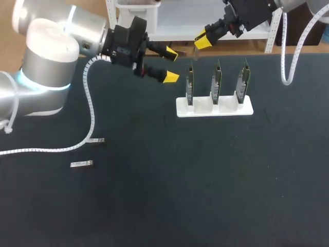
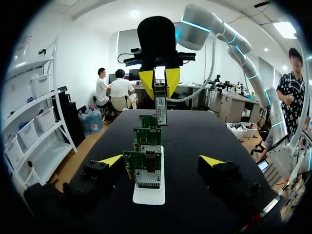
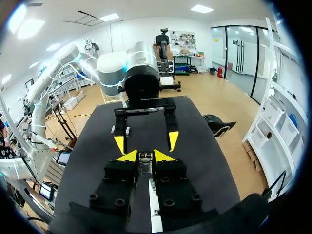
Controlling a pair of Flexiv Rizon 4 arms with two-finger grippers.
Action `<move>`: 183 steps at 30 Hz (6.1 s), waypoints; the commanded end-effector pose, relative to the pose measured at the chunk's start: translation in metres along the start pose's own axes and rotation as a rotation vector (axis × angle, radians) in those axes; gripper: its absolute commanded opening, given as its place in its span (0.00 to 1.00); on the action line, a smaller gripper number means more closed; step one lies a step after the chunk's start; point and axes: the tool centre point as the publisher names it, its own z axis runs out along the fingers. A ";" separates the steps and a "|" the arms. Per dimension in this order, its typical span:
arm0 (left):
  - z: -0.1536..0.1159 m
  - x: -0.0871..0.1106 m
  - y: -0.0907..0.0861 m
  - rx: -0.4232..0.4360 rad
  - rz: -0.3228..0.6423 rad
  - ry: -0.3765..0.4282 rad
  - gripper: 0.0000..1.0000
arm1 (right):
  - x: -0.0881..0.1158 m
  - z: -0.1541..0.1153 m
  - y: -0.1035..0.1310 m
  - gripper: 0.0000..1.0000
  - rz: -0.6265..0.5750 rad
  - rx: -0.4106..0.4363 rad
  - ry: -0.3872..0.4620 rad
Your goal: Pick up the optical module with the left hand, and insert it into the network port with the right hand.
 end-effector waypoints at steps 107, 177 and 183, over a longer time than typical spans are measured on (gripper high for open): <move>0.016 0.008 0.008 0.000 -0.039 0.096 1.00 | 0.021 0.032 -0.018 0.00 -0.046 -0.085 0.050; 0.016 0.008 0.008 0.000 -0.039 0.096 1.00 | 0.032 0.006 -0.019 1.00 0.027 -0.149 -0.034; 0.016 0.008 0.008 0.000 -0.039 0.096 1.00 | 0.033 0.004 -0.017 0.00 0.017 -0.122 -0.032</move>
